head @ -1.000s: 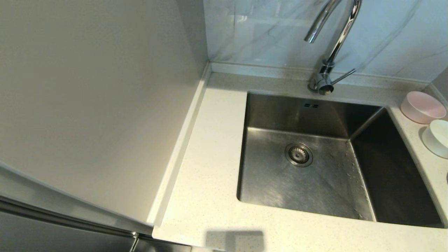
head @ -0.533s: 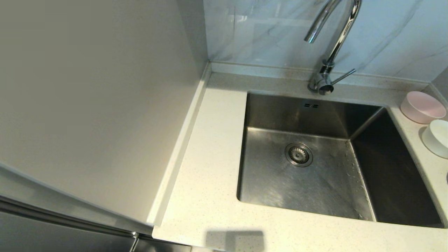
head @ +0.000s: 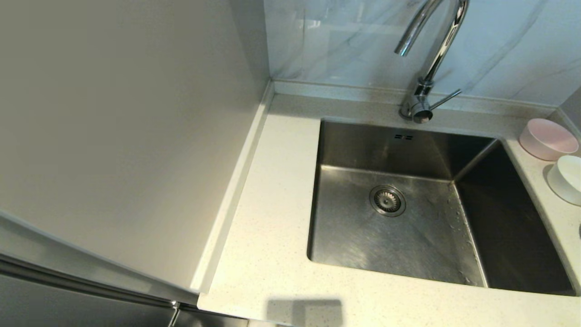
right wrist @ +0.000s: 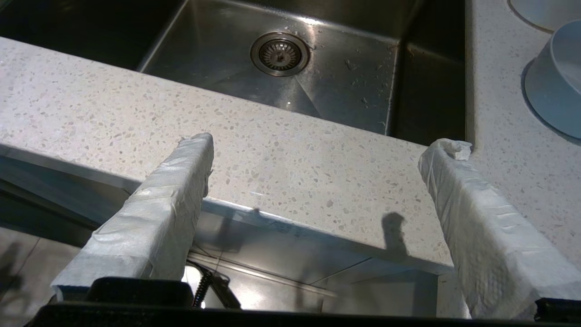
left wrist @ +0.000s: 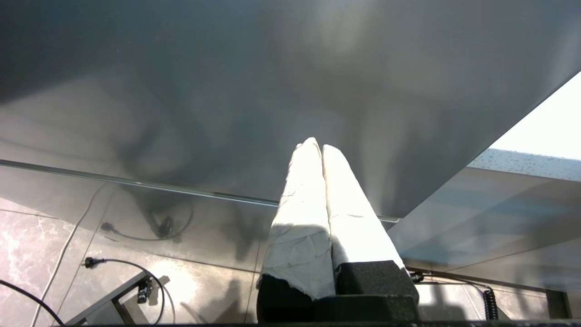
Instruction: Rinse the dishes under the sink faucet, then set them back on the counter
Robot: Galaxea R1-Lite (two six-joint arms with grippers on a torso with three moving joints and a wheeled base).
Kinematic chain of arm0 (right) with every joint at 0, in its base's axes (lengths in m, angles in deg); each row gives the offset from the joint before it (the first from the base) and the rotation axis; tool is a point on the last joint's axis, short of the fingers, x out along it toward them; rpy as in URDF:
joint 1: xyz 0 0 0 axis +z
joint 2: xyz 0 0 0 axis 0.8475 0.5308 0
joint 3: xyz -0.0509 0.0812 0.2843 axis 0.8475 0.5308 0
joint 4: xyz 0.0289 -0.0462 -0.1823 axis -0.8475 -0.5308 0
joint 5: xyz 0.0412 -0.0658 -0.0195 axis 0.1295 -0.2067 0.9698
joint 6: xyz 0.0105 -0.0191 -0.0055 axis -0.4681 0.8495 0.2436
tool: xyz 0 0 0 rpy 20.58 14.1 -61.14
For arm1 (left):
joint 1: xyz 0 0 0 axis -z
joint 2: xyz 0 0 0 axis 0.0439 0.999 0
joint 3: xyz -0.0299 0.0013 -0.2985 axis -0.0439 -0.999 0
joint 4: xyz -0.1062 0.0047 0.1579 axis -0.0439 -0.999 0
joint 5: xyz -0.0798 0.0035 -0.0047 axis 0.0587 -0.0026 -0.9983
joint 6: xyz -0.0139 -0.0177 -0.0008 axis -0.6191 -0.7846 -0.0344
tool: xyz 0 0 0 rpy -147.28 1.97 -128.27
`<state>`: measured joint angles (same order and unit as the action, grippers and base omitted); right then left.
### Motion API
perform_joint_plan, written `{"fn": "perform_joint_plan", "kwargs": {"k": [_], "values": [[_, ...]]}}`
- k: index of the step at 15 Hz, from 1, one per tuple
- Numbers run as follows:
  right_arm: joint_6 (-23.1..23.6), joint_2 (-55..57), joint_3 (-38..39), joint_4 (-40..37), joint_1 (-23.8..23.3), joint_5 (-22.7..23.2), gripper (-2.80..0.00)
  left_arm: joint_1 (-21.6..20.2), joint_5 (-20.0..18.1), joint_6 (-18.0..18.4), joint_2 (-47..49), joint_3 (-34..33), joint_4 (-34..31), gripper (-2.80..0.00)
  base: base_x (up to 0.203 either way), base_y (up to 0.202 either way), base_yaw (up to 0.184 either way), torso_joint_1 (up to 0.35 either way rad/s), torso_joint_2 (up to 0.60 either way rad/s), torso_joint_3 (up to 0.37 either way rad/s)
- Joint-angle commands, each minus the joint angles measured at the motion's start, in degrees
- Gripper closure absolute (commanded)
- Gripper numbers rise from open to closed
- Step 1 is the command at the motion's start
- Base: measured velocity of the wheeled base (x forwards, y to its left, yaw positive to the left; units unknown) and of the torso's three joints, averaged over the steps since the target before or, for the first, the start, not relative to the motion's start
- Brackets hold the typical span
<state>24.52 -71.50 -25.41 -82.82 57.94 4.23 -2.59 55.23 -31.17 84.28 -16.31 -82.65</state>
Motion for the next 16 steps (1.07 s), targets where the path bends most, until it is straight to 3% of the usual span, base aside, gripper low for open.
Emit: {"fn": "perform_joint_plan", "kwargs": {"k": [1, 16], "values": [[0.25, 0.06, 0.03, -0.14, -0.01, 0.02, -2.80, -0.01, 0.02, -0.04, -0.18, 0.00, 0.04, 0.00, 0.000, 0.000, 0.000, 0.000, 0.00, 0.000], [-1.67, 0.13, -0.04, -0.14, 0.00, -0.42, -2.80, -0.01, 0.02, -0.04, -0.18, 0.00, 0.04, 0.00, 0.000, 0.000, 0.000, 0.000, 0.00, 0.000]]}}
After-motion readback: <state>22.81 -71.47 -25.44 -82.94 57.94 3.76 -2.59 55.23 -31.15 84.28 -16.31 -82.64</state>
